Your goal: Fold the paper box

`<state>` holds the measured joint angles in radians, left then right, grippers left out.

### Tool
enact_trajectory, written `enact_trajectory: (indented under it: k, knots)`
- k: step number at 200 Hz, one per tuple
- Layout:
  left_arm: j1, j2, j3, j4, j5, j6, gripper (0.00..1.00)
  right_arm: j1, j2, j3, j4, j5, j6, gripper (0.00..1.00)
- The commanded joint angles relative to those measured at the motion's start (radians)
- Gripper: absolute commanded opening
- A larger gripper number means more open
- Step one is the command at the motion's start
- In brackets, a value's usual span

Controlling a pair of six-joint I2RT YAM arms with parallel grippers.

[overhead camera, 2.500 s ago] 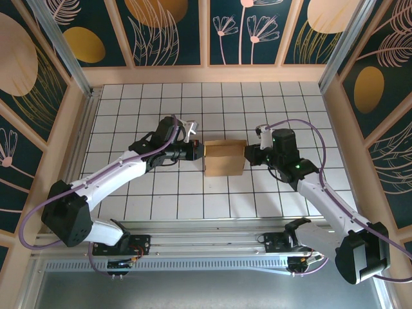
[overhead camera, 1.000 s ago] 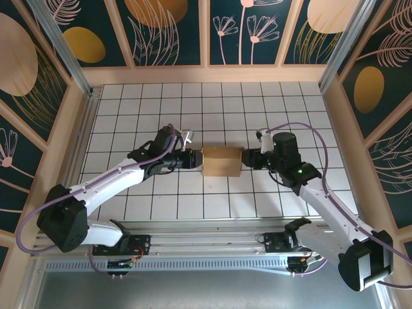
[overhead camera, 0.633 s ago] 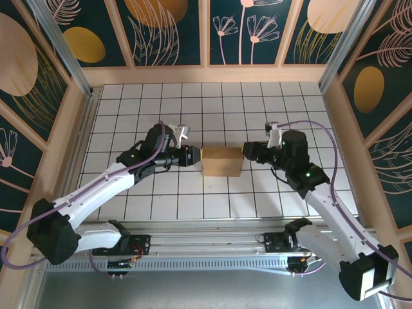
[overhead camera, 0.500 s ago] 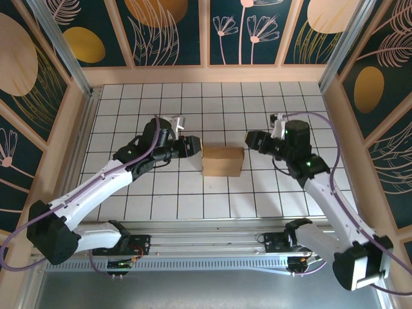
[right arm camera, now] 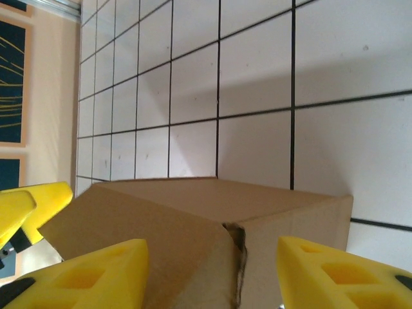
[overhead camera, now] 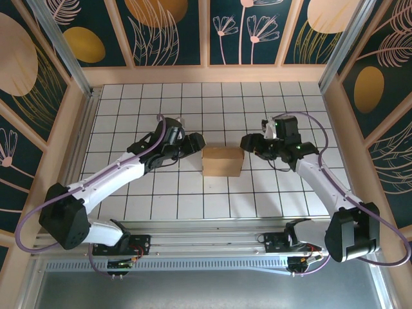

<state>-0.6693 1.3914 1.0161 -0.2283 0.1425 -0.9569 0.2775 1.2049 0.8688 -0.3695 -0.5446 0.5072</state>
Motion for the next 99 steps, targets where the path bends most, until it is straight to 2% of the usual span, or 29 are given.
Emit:
enact_trajectory:
  k: [1, 44, 83, 99]
  knots:
    - [0.002, 0.019, -0.032, 0.054, 0.061, -0.053, 0.6, 0.007, -0.021, -0.048, 0.018, -0.008, 0.002, 0.53]
    - [0.002, 0.031, -0.1, 0.081, 0.081, -0.052, 0.5, 0.016, -0.017, -0.108, 0.033, 0.066, -0.034, 0.49]
    - [0.002, 0.041, -0.188, 0.11, 0.077, -0.027, 0.4, 0.067, -0.024, -0.19, 0.085, 0.149, -0.061, 0.48]
    - [0.001, 0.055, -0.238, 0.137, 0.093, -0.027, 0.34, 0.088, -0.035, -0.244, 0.114, 0.207, -0.059, 0.39]
